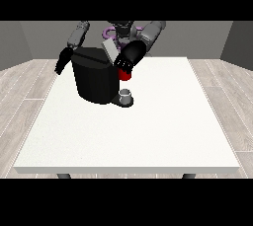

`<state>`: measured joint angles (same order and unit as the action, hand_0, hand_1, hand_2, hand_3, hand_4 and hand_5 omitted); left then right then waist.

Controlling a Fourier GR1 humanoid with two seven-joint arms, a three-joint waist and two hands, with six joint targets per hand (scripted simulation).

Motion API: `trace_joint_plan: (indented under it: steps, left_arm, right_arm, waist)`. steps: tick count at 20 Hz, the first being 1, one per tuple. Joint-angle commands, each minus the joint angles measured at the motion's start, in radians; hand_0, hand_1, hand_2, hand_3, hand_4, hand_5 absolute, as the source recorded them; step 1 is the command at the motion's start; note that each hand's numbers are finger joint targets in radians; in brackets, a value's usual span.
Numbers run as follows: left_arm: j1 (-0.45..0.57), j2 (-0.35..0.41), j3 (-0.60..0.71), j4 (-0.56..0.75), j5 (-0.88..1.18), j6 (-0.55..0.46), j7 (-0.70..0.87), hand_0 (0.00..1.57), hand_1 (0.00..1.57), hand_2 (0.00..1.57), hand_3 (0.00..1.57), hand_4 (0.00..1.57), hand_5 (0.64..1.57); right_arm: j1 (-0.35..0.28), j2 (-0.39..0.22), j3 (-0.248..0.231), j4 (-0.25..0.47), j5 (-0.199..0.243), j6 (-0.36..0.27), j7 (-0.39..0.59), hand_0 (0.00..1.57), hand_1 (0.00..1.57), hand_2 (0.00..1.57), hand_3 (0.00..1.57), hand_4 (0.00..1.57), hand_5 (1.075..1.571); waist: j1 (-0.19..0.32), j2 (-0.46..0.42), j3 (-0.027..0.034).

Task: Insert the coffee pod into the coffee machine and close the lid

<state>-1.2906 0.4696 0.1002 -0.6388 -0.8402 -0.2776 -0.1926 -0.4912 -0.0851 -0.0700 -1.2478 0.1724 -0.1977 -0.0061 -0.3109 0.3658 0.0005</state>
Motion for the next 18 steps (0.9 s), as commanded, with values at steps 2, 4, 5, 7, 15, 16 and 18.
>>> trace_joint_plan:
  steps: [2, 4, 5, 7, 15, 16, 18]
  left_arm:
    - [-0.026, -0.004, 0.004, 0.011, -0.015, 0.044, -0.005, 1.22, 1.22, 1.2, 0.98, 0.0, 1.571]
    - [-0.023, 0.031, 0.013, 0.014, -0.009, 0.021, -0.037, 1.27, 1.27, 1.24, 0.97, 0.0, 1.571]
    - [0.0, 0.039, 0.003, 0.011, -0.024, 0.061, -0.078, 1.25, 1.25, 1.22, 0.94, 0.0, 1.571]
    - [-0.011, 0.083, 0.005, 0.019, -0.027, 0.039, -0.12, 1.14, 1.14, 1.12, 0.84, 0.0, 1.571]
    - [0.006, 0.029, -0.04, -0.015, -0.094, 0.121, -0.068, 0.0, 0.0, 0.69, 0.55, 0.0, 1.571]
    - [0.004, 0.104, -0.002, 0.044, -0.085, 0.115, -0.102, 0.0, 0.0, 0.67, 0.54, 0.0, 1.571]
    - [-0.008, 0.086, -0.002, 0.038, -0.085, 0.11, -0.081, 0.0, 0.0, 0.62, 0.49, 0.0, 1.571]
  right_arm:
    - [-0.022, 0.007, 0.024, -0.003, 0.035, -0.022, 0.013, 0.0, 0.0, 0.0, 0.0, 0.22, 1.571]
    - [0.019, 0.017, 0.028, -0.005, 0.037, -0.029, -0.008, 0.0, 0.0, 0.0, 0.0, 0.22, 1.571]
    - [-0.061, -0.028, -0.003, -0.034, 0.006, 0.01, 0.061, 0.0, 0.0, 0.0, 0.0, 0.11, 1.571]
    - [-0.023, 0.003, 0.028, -0.043, 0.028, -0.01, 0.05, 0.0, 0.0, 0.0, 0.0, 0.16, 1.571]
    - [-0.043, -0.019, -0.003, 0.014, 0.027, -0.016, 0.01, 0.0, 0.0, 0.0, 0.0, 0.15, 1.571]
    - [-0.042, -0.016, 0.036, -0.07, 0.04, 0.002, 0.068, 0.0, 0.0, 0.0, 0.0, 0.15, 1.571]
    - [-0.041, 0.008, 0.035, -0.05, 0.027, -0.003, 0.079, 0.0, 0.0, 0.0, 0.0, 0.0, 1.571]
  waist:
    - [-0.016, 0.032, -0.0003]
    - [-0.016, 0.015, -0.0002]
    - [-0.007, 0.033, -0.0007]
    - [-0.015, 0.033, -0.0006]
    - [0.009, 0.037, 0.0001]
    - [-0.05, 0.047, -0.0006]
    - [-0.039, 0.032, -0.0004]
